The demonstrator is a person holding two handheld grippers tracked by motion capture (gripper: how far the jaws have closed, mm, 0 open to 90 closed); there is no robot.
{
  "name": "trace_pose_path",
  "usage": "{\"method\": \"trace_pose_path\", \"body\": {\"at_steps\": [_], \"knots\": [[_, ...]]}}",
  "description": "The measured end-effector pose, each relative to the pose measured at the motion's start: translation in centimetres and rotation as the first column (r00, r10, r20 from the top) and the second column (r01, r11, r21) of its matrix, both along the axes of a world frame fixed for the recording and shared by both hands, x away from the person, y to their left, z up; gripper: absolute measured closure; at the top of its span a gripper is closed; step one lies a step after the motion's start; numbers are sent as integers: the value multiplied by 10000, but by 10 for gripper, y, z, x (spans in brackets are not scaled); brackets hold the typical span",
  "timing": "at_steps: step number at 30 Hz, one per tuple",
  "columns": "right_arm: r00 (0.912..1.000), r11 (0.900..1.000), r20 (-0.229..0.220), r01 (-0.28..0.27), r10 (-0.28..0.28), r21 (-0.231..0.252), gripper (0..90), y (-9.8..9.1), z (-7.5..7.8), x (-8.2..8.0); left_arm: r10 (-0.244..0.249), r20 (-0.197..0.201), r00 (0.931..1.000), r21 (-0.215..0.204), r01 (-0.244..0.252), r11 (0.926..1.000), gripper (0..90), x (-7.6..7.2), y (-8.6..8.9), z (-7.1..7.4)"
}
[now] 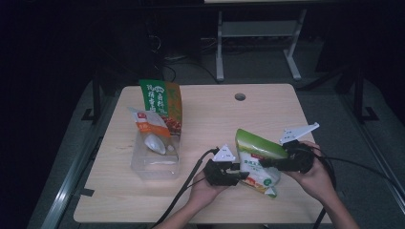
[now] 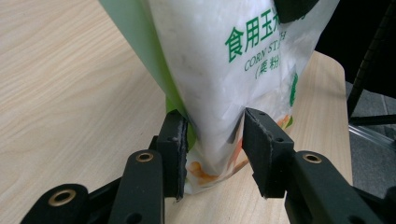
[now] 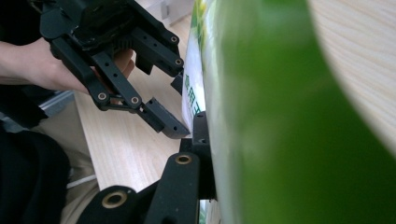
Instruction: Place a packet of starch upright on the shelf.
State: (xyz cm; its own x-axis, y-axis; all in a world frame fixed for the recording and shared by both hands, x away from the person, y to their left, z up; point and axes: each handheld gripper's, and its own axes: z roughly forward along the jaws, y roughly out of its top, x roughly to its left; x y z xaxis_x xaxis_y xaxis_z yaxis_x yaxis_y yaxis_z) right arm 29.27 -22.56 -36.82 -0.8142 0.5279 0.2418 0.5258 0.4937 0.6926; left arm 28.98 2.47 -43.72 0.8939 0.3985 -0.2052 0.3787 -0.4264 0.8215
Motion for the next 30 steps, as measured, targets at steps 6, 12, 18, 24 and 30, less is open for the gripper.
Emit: {"method": "trace_pose_path", "body": {"at_steps": [6, 12, 18, 24, 30], "knots": [[9998, 9998, -56, 167, -167, 80, 885, -3, -3, 0, 4, 315, 9995, 264, -12, 9997, 557, -2, 4, 4], [9998, 9987, 81, 163, -167, 484, 900, 0, 1, 3, 248, 378, 9990, 387, -262, 9989, 500, -8, 20, 5], [9990, 9997, 449, 24, -35, 244, 900, 13, 17, 9, 281, 681, 9973, 600, -322, 9977, 464, -21, 32, 4], [9978, 9996, 619, -234, 222, 186, 900, 29, 30, 19, -8, 917, 9958, 880, -73, 9961, 436, -35, 42, 3], [9947, 9973, 766, -700, 683, 206, 900, 55, 43, 30, -327, 1109, 9933, 1076, 208, 9940, 404, -48, 50, 1]]}}
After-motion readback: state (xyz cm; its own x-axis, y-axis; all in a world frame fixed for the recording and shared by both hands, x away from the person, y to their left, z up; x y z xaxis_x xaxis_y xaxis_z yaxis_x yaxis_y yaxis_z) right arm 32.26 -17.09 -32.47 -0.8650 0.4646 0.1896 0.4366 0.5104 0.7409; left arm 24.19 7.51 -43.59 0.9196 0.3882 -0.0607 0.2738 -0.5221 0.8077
